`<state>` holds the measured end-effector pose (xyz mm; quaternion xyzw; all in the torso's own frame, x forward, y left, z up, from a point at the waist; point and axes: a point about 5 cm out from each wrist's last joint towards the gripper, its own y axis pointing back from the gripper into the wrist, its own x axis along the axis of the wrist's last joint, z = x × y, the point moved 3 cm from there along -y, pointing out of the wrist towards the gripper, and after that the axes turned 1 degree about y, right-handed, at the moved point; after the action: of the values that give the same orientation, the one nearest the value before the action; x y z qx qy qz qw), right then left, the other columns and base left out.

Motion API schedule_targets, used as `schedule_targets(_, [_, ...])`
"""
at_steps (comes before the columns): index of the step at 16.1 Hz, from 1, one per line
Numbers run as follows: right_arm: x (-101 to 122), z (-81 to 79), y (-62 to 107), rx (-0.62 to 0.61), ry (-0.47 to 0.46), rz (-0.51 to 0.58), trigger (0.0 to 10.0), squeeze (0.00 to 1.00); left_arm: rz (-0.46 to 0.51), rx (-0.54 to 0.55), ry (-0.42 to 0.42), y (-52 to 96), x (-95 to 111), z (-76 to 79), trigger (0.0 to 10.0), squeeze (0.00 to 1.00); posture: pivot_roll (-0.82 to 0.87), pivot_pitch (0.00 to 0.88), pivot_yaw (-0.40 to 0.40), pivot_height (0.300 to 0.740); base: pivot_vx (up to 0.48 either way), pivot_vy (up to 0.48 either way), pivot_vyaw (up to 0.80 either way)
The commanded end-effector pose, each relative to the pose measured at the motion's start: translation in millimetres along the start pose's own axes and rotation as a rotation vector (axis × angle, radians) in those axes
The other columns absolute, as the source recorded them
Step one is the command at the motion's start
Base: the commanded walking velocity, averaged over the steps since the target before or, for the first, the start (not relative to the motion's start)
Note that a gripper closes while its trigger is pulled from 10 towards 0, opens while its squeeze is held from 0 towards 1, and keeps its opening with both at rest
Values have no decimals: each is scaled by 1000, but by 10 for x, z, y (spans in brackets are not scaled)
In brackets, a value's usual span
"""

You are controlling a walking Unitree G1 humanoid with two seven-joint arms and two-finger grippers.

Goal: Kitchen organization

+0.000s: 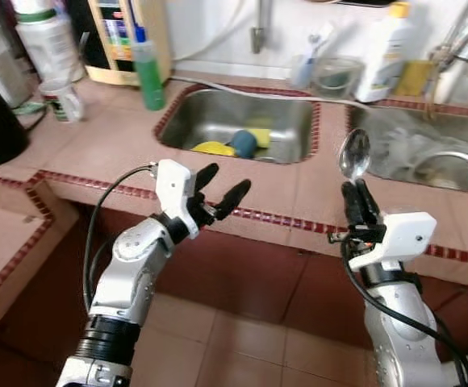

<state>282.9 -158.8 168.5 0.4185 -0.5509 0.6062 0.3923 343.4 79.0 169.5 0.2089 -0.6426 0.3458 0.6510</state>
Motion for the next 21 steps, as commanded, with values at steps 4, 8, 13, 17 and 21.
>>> schedule_targets(4, [28, -34, -7, 9, -9, 12, 10000, 0, -5, -22, -34, 47, 6, 4, 10000, 0, -144, 55, 49, 740, 359, 0, 0])
schedule_targets(8, [27, -20, -9, 5, -5, 8, 10000, 0, -7, -24, -32, 46, 3, 10, 10000, 0, -144, 65, 47, 740, 384, 0, 0])
schedule_targets(13, [22, -18, -11, 4, -12, 4, 10000, 0, -8, -25, -31, 45, 2, 13, 10000, 0, -144, 67, 46, 740, 385, 0, -588])
schedule_targets(17, [16, -35, -14, 7, -8, 1, 10000, 0, -23, -21, -23, 39, -24, 12, 10000, 0, -142, 66, 46, 740, 285, 0, 0])
schedule_targets(21, [-97, 17, -29, -61, -28, -80, 10000, 0, -34, 39, -6, -11, -35, 1, 10000, 0, -143, 67, 45, 740, 0, 0, 0])
